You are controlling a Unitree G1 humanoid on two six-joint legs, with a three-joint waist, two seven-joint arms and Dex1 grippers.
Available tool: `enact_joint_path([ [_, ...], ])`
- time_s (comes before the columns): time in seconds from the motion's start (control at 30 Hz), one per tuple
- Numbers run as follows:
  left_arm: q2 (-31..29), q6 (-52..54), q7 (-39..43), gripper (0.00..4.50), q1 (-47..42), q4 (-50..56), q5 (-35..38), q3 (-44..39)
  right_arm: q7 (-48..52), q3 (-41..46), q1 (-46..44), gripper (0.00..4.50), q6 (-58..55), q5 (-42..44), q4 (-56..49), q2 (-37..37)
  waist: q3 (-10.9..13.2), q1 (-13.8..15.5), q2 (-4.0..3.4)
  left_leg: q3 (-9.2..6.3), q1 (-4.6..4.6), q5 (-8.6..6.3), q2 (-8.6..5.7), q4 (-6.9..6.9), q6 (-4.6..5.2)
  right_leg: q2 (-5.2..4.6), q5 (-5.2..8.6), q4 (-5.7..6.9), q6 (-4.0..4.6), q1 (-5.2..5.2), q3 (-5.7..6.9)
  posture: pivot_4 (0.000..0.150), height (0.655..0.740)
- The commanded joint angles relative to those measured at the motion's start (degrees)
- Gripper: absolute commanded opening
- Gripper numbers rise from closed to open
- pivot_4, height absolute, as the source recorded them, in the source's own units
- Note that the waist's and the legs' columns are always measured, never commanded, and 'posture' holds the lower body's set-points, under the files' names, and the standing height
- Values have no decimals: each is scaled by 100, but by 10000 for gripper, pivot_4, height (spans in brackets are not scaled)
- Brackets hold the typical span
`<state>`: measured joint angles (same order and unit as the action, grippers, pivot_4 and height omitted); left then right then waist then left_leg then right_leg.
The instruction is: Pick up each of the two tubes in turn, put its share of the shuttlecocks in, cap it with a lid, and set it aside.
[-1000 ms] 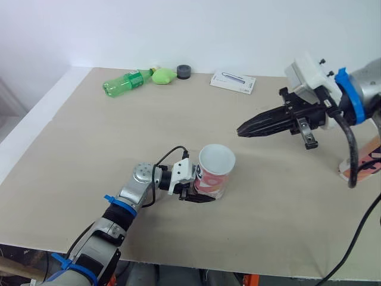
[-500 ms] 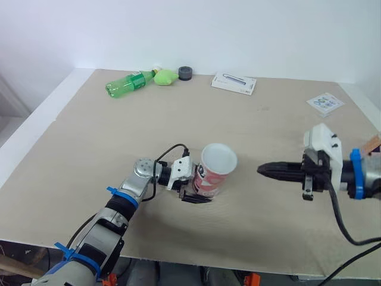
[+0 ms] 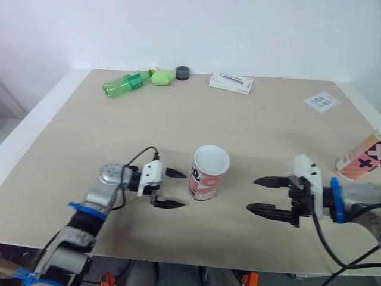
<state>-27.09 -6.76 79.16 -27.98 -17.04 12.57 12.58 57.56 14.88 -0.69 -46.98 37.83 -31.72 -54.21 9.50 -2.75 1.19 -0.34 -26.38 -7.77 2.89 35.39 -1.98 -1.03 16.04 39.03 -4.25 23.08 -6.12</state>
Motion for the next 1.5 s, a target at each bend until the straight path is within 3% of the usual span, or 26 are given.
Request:
enact_joint_path([
  [0.03, -506, 256, -275, 45000, 525, 936, 477, -742, -542, -569, -116, 44818, 293, -188, -65, 603, 13, 7, -16, 1, 1, 0, 6, 0, 0, 4, 0, 0, 13, 2, 3, 1500, 7294],
  [0.3, -956, 860, -886, 45000, 2043, 2703, 1168, -1569, -672, -1496, -207, 44818, 918, -742, 121, 1110, 16, 11, -9, 16, -1, 4, 9, 0, 0, -10, 8, -4, 25, 2, 3, 1500, 7294],
  [0.6, -931, 1273, -1376, 45000, 2446, 3573, 1432, -1591, -573, -1956, -895, 44818, 1334, -1102, 909, 1429, 28, 16, 16, 41, 4, 11, 14, 5, -2, -29, -9, -4, 30, 7, 13, 1500, 7294],
  [1.27, -983, 1264, -1699, 45000, 2857, 3667, 1457, -1576, -305, -2459, -1498, 44818, 1776, -1272, 1627, 2229, 30, 14, 19, 45, 3, 9, 20, -5, -4, -24, -1, -4, 38, 14, 14, 1500, 7294],
  [1.37, -980, 1236, -1712, 45000, 2878, 3627, 1452, -1594, -276, -2472, -1488, 32628, 1829, -1298, 1698, 2240, 30, 14, 19, 45, 3, 9, 20, -5, -5, -24, 1, -4, 39, 13, 14, 1500, 7294],
  [1.43, -966, 1221, -1746, 45000, 2888, 3587, 1448, -1607, -348, -2455, -1526, 27376, 1839, -1348, 1760, 2258, 30, 14, 19, 45, 3, 9, 20, -5, -5, -24, 1, -4, 39, 14, 14, 1500, 7294],
  [1.5, -890, 1278, -1845, 45000, 2900, 3570, 1537, -1648, -409, -2413, -1578, 25831, 1817, -1374, 1824, 2260, 30, 14, 19, 45, 3, 9, 20, -5, -4, -23, 0, -4, 39, 14, 14, 1500, 7294],
])
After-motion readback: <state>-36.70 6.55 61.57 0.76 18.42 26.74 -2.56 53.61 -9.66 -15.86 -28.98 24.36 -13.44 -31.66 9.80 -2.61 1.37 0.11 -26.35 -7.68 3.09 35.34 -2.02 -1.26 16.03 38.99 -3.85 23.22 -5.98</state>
